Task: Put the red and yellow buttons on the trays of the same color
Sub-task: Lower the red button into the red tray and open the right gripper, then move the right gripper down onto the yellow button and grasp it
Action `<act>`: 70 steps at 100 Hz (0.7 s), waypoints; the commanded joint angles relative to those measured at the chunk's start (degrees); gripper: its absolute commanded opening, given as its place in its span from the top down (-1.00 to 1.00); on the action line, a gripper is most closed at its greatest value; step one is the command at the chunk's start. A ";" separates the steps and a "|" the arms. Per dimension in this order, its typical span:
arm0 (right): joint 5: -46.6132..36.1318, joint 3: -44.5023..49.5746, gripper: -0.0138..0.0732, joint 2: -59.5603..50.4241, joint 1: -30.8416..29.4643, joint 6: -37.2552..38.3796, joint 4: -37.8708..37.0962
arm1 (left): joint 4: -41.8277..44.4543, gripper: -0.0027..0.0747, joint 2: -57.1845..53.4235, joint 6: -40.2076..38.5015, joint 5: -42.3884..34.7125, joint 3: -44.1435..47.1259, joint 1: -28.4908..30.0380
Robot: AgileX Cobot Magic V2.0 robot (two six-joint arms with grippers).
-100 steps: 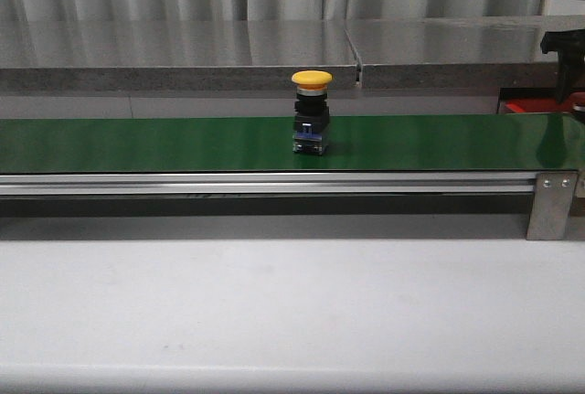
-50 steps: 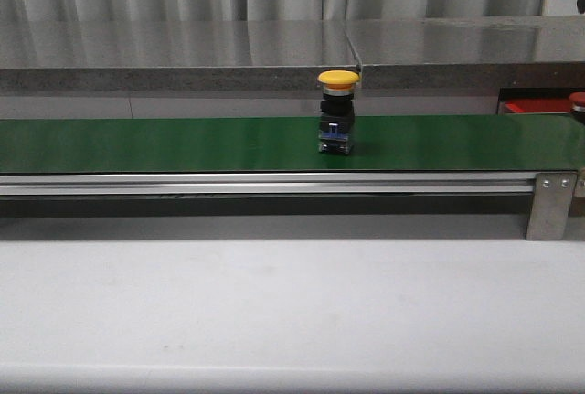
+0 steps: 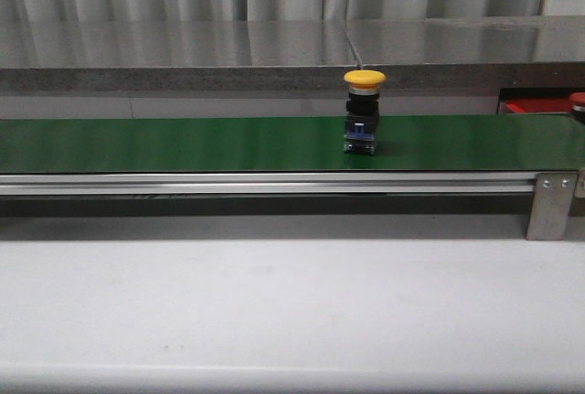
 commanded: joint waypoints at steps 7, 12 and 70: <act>-3.04 3.81 -0.59 -7.46 1.03 -1.40 -0.57 | -0.75 0.98 0.41 -0.12 -4.15 -1.43 -0.44; -3.04 6.17 -0.59 -8.81 1.46 -1.99 -0.57 | -0.75 0.98 0.41 -0.12 -4.15 -1.43 -0.44; 3.90 16.53 -0.59 -13.33 10.37 -11.07 1.99 | -0.75 0.98 0.41 -0.12 -4.15 -1.43 -0.44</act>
